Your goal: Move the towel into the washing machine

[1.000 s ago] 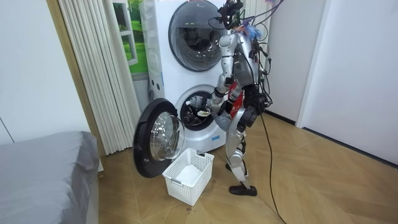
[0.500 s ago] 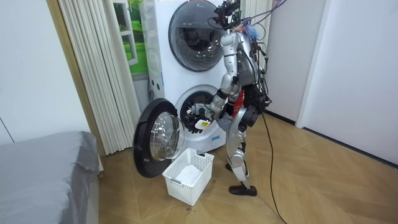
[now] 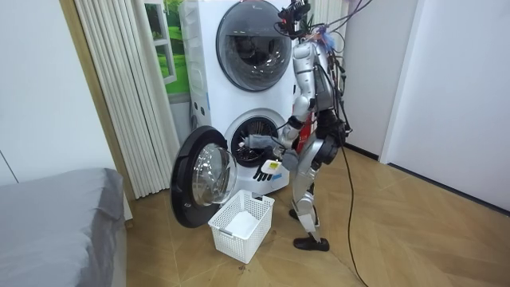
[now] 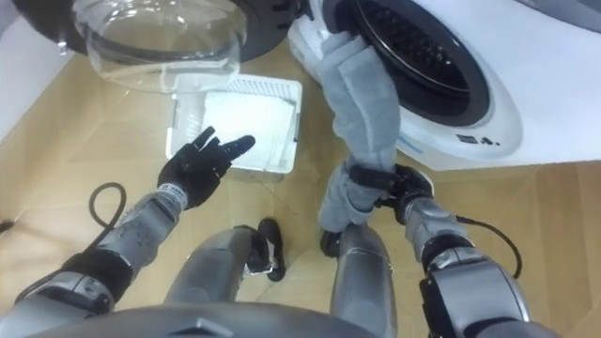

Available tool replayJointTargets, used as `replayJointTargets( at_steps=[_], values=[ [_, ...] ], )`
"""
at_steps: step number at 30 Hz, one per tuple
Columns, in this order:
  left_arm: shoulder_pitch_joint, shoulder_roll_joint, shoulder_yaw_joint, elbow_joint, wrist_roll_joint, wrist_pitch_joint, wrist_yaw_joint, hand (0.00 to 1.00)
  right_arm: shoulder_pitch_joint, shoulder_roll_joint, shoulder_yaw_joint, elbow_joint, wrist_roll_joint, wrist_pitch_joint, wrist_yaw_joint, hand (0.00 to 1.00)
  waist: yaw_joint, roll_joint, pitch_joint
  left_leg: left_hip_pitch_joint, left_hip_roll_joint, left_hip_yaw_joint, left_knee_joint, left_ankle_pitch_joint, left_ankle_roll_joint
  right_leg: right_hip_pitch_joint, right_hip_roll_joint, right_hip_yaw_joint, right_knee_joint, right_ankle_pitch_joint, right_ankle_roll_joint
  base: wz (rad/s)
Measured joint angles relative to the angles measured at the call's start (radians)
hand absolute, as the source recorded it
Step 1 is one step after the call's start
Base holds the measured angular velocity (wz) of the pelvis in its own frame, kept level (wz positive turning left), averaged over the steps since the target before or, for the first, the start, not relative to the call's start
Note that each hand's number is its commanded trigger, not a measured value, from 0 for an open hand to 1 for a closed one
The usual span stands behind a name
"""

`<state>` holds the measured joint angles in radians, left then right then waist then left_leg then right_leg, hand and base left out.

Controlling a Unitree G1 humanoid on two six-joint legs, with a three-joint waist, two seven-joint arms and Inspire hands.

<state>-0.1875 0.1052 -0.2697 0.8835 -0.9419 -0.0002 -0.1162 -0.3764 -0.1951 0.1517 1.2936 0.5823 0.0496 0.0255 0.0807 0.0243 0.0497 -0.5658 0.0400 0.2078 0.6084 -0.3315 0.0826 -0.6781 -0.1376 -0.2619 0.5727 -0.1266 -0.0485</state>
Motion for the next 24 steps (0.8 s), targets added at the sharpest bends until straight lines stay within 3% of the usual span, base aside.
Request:
replayJointTargets(
  at_steps=[7,14,20,24],
  values=[
    [0.005,-0.002,-0.001,0.000,0.002,0.043,0.027,0.00,-0.016,-0.021,-0.049,0.030,0.126,0.029,0.001,1.00,0.010,0.009,0.0010,-0.032,-0.004,-0.021,0.017,0.006,-0.001,-0.010,-0.016,-0.028,0.007,-0.007,-0.011,0.12],
    [0.003,-0.002,-0.001,-0.005,-0.008,0.048,0.027,0.00,-0.020,-0.078,-0.069,0.071,0.300,0.054,0.043,1.00,0.013,0.009,0.0005,-0.065,-0.027,-0.031,0.033,0.008,0.001,-0.058,-0.054,-0.037,0.076,-0.044,-0.010,0.14],
    [0.021,-0.001,-0.009,-0.043,-0.008,0.088,0.026,0.00,-0.062,-0.094,-0.098,0.097,0.458,0.086,0.043,1.00,0.013,0.006,0.0005,-0.082,-0.037,-0.037,0.050,0.008,0.000,-0.079,-0.070,-0.037,0.109,-0.059,-0.016,0.05],
    [0.025,0.010,-0.004,-0.104,-0.007,0.089,0.026,0.00,-0.094,-0.143,-0.125,0.104,0.552,0.109,0.041,1.00,0.033,0.002,-0.0001,-0.131,-0.040,-0.045,0.089,0.006,0.000,-0.120,-0.081,-0.039,0.141,-0.063,-0.022,0.10]
  ],
)
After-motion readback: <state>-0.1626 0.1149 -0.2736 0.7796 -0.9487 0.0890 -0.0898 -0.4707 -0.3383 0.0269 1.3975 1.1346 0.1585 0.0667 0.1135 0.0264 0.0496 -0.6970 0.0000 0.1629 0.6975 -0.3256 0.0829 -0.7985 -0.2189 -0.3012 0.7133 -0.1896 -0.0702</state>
